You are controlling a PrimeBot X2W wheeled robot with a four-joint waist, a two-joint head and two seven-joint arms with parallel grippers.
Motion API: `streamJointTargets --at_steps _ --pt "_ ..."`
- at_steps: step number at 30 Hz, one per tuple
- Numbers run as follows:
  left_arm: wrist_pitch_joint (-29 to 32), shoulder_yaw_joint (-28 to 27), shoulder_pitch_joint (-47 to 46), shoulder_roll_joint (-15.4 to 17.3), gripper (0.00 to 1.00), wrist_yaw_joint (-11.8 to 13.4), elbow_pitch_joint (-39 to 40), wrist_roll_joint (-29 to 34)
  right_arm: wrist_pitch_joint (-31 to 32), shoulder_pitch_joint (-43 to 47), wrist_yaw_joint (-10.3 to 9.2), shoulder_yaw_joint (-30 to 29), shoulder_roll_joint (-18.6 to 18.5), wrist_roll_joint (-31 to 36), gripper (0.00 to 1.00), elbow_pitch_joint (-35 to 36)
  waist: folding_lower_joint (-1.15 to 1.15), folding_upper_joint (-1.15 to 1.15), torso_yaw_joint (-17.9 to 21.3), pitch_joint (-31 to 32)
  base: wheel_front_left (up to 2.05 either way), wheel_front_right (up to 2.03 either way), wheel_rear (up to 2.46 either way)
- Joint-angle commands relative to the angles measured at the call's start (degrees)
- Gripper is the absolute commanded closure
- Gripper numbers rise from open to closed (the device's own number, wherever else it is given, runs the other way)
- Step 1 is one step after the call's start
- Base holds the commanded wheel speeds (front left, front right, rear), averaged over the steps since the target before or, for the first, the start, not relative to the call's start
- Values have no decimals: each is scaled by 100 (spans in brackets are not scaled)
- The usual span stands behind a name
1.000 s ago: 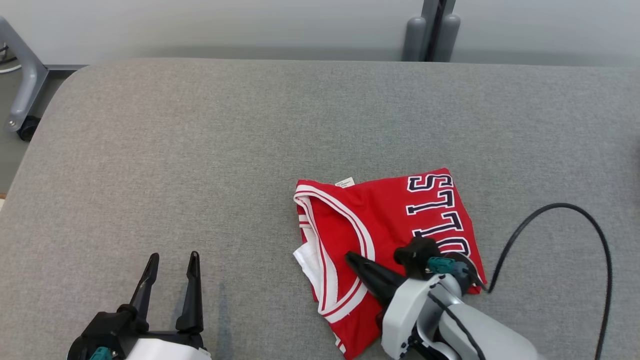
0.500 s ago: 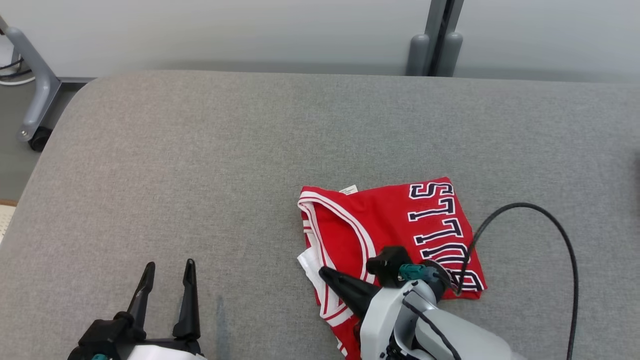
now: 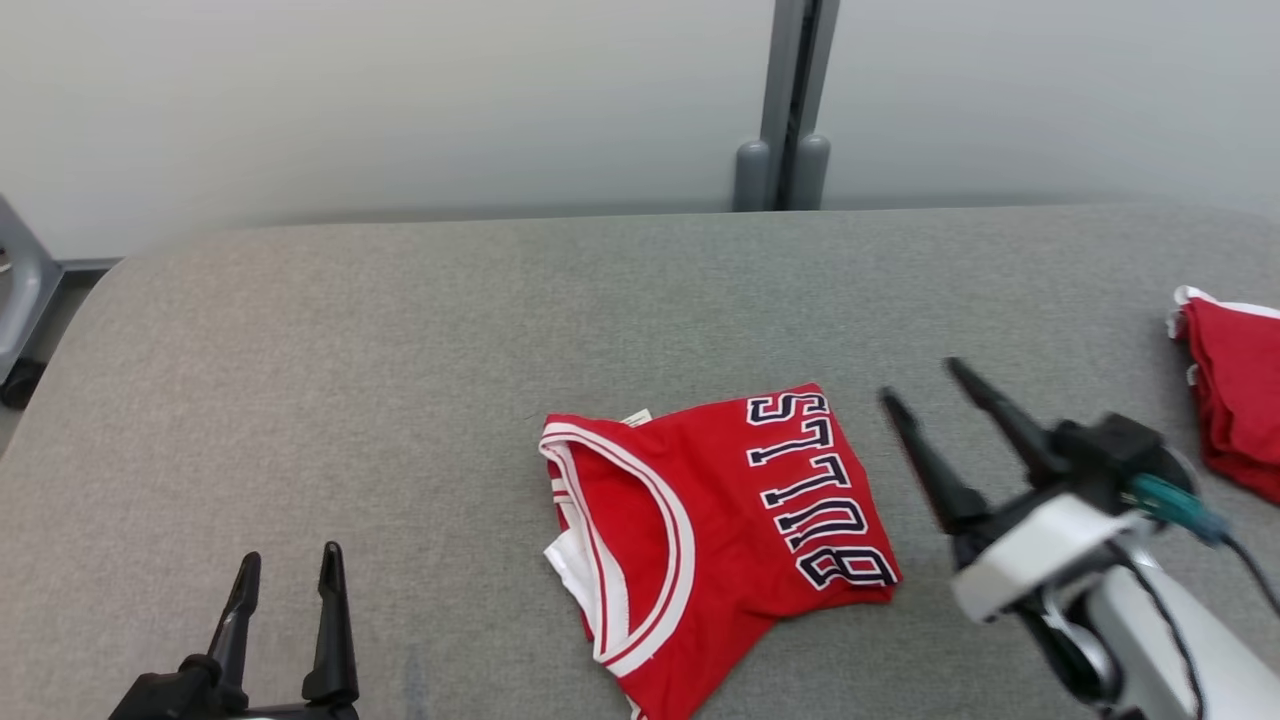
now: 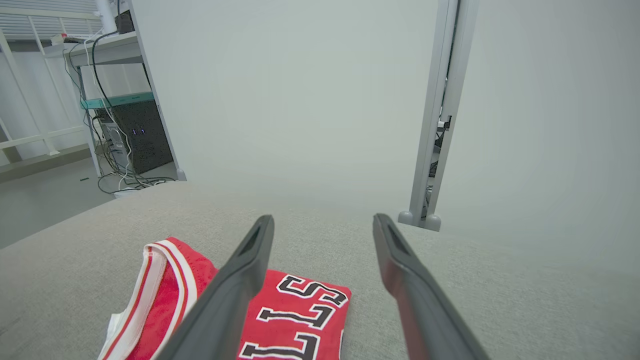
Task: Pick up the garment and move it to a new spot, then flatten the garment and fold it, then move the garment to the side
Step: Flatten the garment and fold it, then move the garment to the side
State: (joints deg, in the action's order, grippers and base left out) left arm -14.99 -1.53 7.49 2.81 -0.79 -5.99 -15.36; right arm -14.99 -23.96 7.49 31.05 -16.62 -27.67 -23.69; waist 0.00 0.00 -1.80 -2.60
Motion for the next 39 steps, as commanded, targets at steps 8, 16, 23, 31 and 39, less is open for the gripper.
streamJointTargets --at_steps 8,16,23,31,39 --pt "-24 -215 -39 21 0 -146 72 215 -23 1690 1 -2560 244 1474 0 1442 0 0 325 88 0 0 0" --pt "-23 -236 -127 20 0 -214 50 308 -24 2374 1 -3348 701 1906 0 1474 0 0 416 17 0 0 0" --pt "-24 -219 -137 20 0 -245 27 330 -24 2425 1 -3493 898 2022 0 1296 0 0 444 14 0 0 0" --pt "-24 -239 -193 20 0 -293 1 372 -24 2372 1 -3440 988 2041 0 1254 0 0 376 24 0 0 0" --pt "-24 -214 -272 20 0 -279 76 322 -24 2158 1 -3361 977 1876 0 1240 0 0 243 -118 0 0 0"
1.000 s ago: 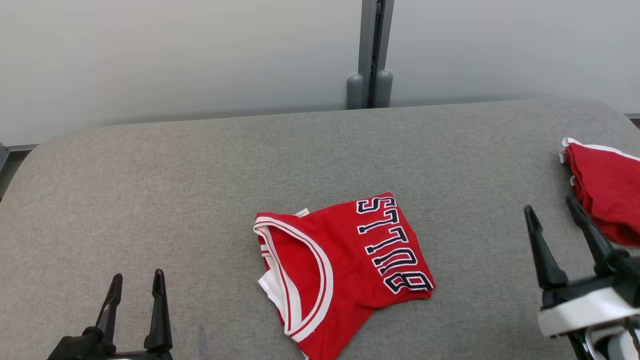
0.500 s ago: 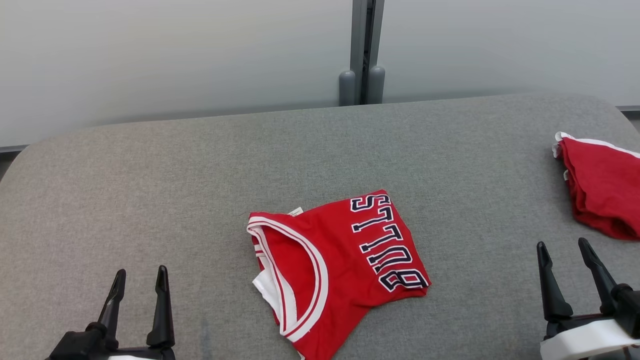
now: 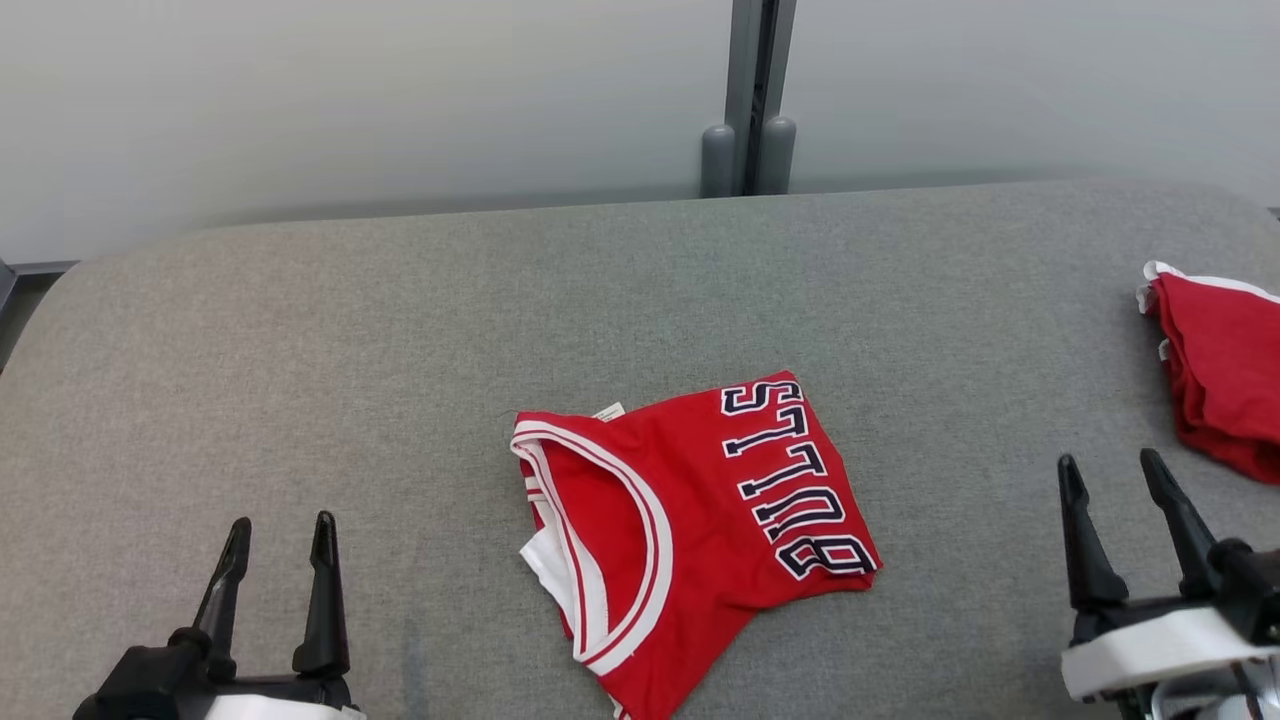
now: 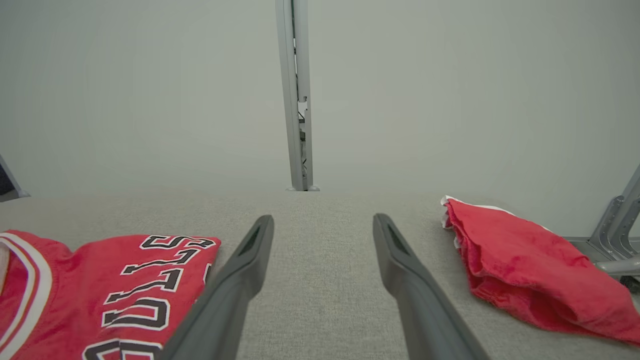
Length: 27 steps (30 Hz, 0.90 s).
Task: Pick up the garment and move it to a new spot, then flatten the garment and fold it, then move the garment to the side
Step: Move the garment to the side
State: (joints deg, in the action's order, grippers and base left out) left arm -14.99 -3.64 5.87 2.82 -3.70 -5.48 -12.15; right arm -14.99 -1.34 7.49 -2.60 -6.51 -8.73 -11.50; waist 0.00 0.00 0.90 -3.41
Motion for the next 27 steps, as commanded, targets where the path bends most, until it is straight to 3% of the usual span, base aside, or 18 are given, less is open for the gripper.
streamJointTargets --at_steps 1,5,10,16,21,27 --pt "-24 3 -114 18 0 25 51 -16 -24 -205 1 61 -67 -77 0 33 0 0 -44 -77 0 0 0" --pt "-24 33 -222 20 0 47 133 -57 209 -853 1 488 -210 -963 0 -80 0 0 -118 -287 0 0 0" --pt "-23 71 -365 20 0 36 161 -39 2009 -1759 1 1095 -597 -2120 0 -28 0 0 -266 -561 0 0 0" --pt "-24 150 -581 19 0 42 115 -67 3672 -2443 1 1432 -771 -2285 0 -777 0 0 -516 -762 0 0 0" --pt "-24 295 -676 18 0 88 108 -124 4079 -2679 1 1586 -533 -2074 0 -1784 0 0 -749 -827 0 0 0" --pt "-24 337 -695 19 0 130 139 -138 3959 -2863 1 1632 -364 -1882 0 -2489 0 0 -804 -875 0 0 0"
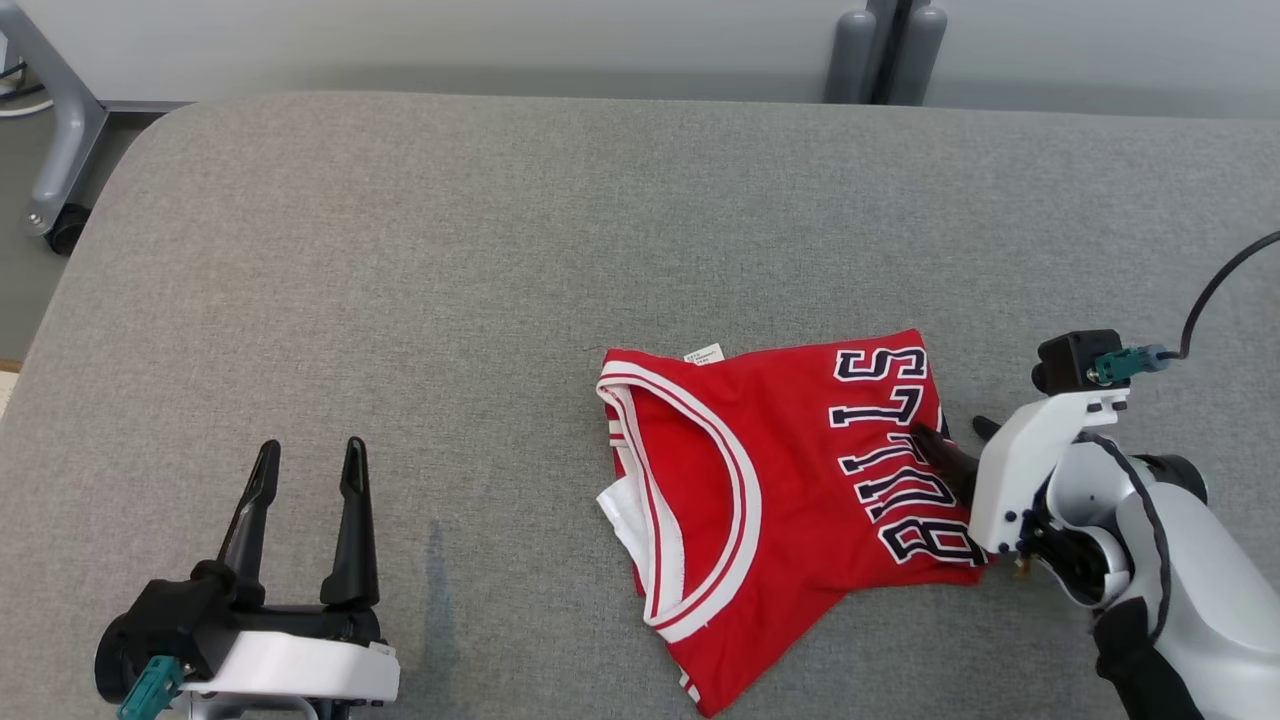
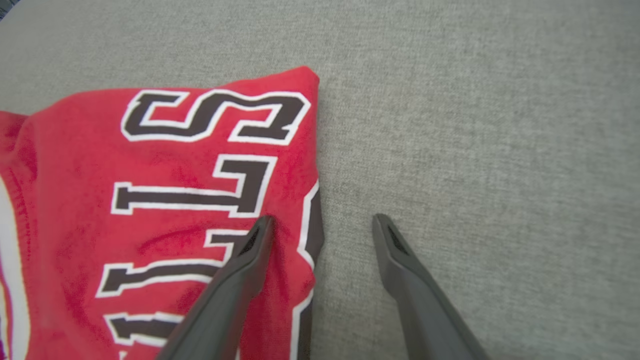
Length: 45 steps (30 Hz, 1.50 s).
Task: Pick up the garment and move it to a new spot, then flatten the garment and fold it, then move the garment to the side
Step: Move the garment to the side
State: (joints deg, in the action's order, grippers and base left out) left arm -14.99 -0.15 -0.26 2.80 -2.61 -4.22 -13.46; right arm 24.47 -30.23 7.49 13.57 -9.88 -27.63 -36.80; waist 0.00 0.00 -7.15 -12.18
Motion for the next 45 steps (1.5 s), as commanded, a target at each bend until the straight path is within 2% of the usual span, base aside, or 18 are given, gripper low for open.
streamJointTargets --at_steps 1,3,4,5,8,13,23,26,33,45 --pt "-24 -12 -83 21 0 21 14 -6 13 25 1 15 -26 8 0 42 0 0 1 2 0 0 0" --pt "-23 -10 -96 21 0 28 25 -5 -44 -54 2 6 177 -76 0 -313 0 0 -6 -14 0 0 0" --pt "-24 -8 -100 21 0 35 26 -3 -83 -83 2 47 233 -120 56 -376 0 0 -7 -14 0 0 0" --pt "-24 -3 -106 21 0 40 25 -4 -144 -107 2 44 295 -223 100 -427 0 0 -6 -15 0 0 0" --pt "-24 -6 -106 21 0 74 33 -19 -273 -215 2 164 337 -439 100 -458 0 0 35 -11 0 0 0" --pt "-23 -67 -18 21 0 73 68 -2 -566 -476 0 284 93 -704 100 -306 0 0 306 -58 0 0 0" --pt "-24 -132 -159 21 0 -99 54 174 -819 -1278 1 -60 -835 -794 100 -257 0 0 936 -153 0 0 0" --pt "-24 -95 -169 23 0 -110 60 178 -748 -1564 1 -196 -1113 -716 100 -272 0 0 1000 -185 0 0 0" --pt "-23 -98 -119 21 0 -56 114 154 -542 -2048 1 -549 -1485 -591 100 -107 0 0 1088 -311 0 0 0" --pt "-23 -253 -258 21 0 -73 112 221 -282 -2122 1 -1100 -1704 -340 100 189 0 0 1157 -511 0 0 0"
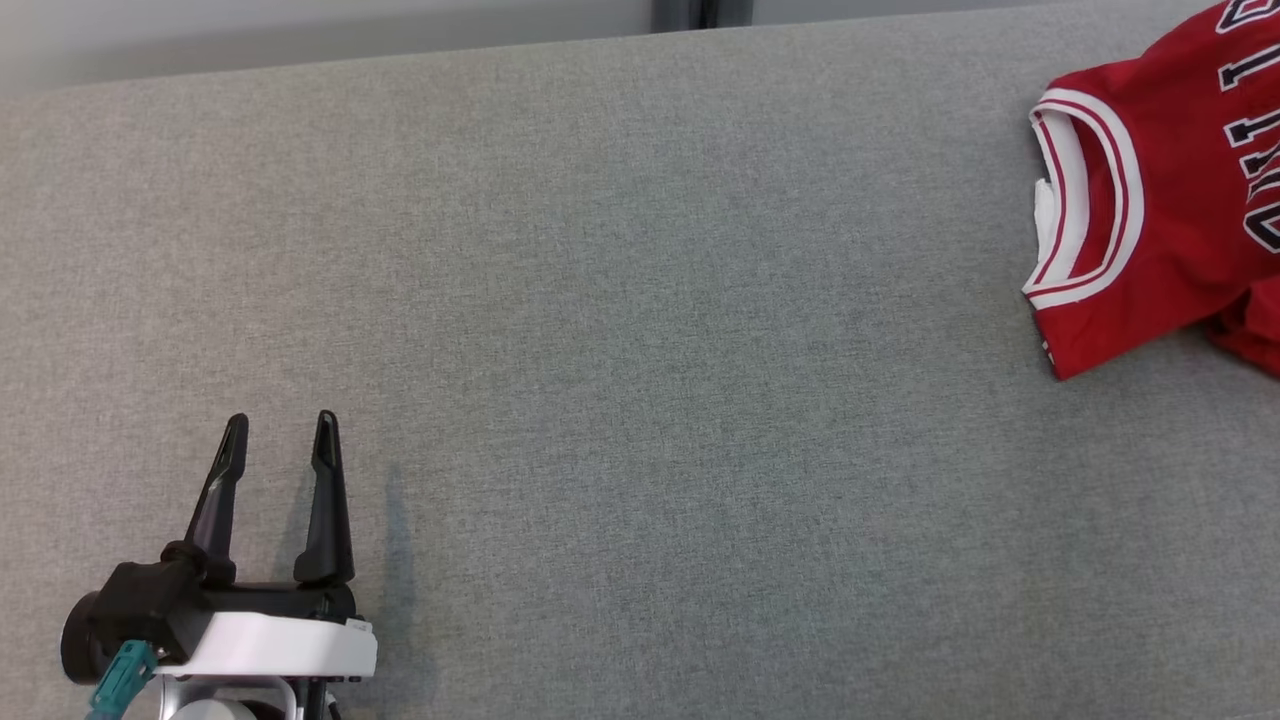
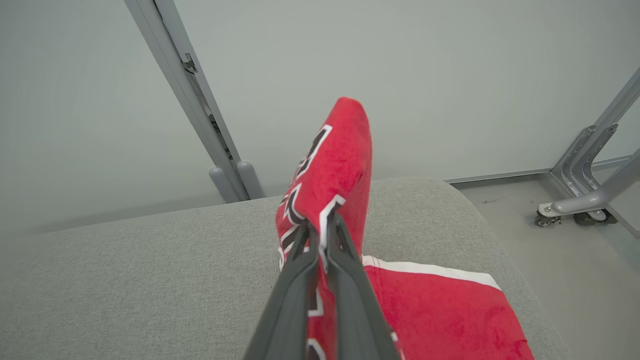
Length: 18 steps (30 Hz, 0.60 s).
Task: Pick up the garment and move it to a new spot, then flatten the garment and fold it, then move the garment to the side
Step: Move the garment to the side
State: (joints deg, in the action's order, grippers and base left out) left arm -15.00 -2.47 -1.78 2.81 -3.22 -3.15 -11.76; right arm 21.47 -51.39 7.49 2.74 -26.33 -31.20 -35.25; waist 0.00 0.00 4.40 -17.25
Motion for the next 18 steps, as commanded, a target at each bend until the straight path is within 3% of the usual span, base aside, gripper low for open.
streamJointTargets --at_steps 1,10,17,18 --pt "-22 -27 -119 20 0 -19 -11 64 34 -2 1 -48 -64 44 100 54 0 0 4 -19 0 0 0" --pt "-22 -70 -150 20 0 -71 -119 110 437 -75 1 -482 -265 378 100 10 0 0 -31 -123 0 0 0" --pt "-23 -155 -107 19 0 -157 -316 260 684 -11 0 -785 -586 1074 100 -400 0 0 -102 -136 0 0 0" --pt "-23 -178 -109 21 0 -173 -329 279 560 -8 0 -819 -682 1361 87 -445 0 0 -114 -133 0 0 0"
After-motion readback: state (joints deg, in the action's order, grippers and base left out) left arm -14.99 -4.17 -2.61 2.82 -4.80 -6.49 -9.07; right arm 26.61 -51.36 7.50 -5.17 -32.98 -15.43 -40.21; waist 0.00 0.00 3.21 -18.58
